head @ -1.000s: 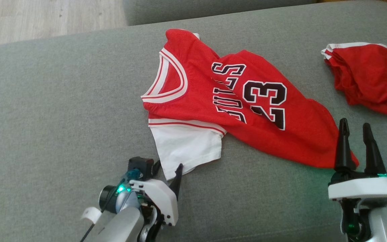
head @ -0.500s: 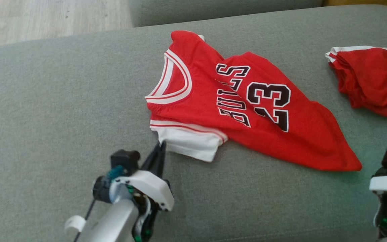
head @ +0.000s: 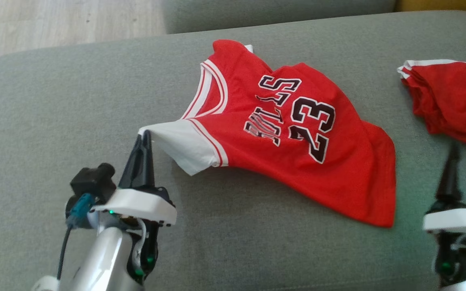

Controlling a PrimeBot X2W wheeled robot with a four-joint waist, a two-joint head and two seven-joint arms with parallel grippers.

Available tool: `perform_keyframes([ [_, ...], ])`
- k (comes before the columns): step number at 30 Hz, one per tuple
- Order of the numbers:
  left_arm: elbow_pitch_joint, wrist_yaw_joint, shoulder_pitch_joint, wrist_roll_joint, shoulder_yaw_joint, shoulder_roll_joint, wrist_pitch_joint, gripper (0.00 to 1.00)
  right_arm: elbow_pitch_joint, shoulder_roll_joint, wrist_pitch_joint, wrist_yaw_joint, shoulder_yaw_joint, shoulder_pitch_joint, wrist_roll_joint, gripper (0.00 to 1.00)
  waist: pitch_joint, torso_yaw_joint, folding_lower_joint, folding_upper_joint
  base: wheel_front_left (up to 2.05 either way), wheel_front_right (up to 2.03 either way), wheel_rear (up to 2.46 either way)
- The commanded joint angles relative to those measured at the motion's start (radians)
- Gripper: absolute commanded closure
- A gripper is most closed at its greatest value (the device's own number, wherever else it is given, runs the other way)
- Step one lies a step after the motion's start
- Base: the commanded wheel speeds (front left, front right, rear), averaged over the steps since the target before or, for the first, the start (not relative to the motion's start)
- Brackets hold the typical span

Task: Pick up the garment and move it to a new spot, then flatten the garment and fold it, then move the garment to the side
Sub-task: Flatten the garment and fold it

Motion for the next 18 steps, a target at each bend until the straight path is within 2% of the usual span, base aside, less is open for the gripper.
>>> perform_keyframes([
  [1, -0.054, -0.002, -0.016, 0.022, 0.052, 0.001, -0.012, 1.00, -0.030, -0.010, 0.016, 0.008, 0.062, 0.008, 0.005, 0.00, -0.001, 0.009, 0.0000, 0.0000, 0.00, 0.00, 0.00],
  [4, -0.070, -0.007, -0.003, 0.037, 0.067, -0.002, -0.012, 1.00, -0.022, -0.010, 0.040, 0.008, 0.105, 0.030, 0.013, 0.00, -0.002, 0.017, 0.0000, 0.0000, 0.00, 0.00, 0.00],
  [10, -0.075, -0.023, 0.018, 0.050, 0.077, -0.006, -0.012, 1.00, 0.032, -0.010, 0.162, 0.008, 0.214, 0.097, 0.018, 0.00, -0.004, 0.039, 0.0000, 0.0000, 0.00, 0.00, 0.00],
  [18, -0.079, -0.006, 0.021, 0.029, 0.064, -0.007, -0.012, 1.00, 0.112, -0.010, 0.275, 0.008, 0.205, 0.128, 0.030, 0.00, -0.021, 0.054, 0.0000, 0.0000, 0.00, 0.00, 0.00],
])
